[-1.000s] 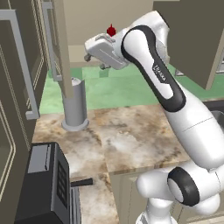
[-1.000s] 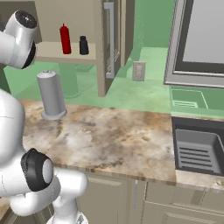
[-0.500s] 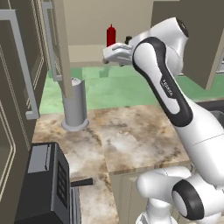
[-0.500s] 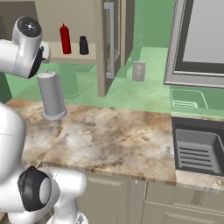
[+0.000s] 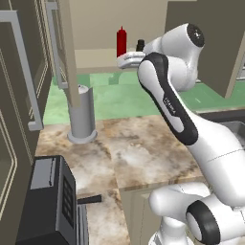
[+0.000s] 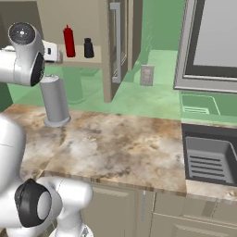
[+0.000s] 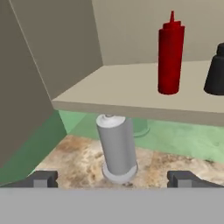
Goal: Move the ketchup and shaker from the cabinet to the dining counter.
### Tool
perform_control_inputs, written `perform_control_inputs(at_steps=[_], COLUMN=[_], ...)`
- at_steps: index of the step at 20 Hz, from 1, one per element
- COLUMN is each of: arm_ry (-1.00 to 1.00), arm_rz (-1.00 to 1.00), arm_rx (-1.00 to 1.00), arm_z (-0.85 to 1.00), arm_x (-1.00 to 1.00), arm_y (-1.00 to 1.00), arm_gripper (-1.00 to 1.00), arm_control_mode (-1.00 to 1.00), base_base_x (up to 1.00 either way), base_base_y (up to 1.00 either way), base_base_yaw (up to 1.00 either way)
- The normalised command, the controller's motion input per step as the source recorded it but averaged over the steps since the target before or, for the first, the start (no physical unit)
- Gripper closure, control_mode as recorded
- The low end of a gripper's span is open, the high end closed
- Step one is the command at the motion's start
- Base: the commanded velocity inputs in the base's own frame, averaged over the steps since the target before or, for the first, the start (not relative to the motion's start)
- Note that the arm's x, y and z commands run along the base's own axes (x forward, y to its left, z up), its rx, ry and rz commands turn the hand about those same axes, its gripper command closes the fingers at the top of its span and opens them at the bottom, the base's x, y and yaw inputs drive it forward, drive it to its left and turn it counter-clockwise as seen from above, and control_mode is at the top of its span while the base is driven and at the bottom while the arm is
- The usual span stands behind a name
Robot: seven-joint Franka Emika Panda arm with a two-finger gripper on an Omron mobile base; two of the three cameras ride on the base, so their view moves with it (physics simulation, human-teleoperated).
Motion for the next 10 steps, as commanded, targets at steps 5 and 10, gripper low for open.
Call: perform_control_inputs(at_steps=[5,10], arm_ry=[-0.03,-0.04], arm_rz=[-0.13,-0.09], arm_rx=[-0.05,0.0], arm_z=[0.06,0.06], arm_x=[0.32,0.19], arm_y=[-0.26,-0.22], arm_gripper=[-1.0,-1.0], arm_control_mode=[-1.0,-1.0], base_base_x=[0.0,0.0], base_base_y=[0.0,0.0], base_base_yaw=[0.0,0.0])
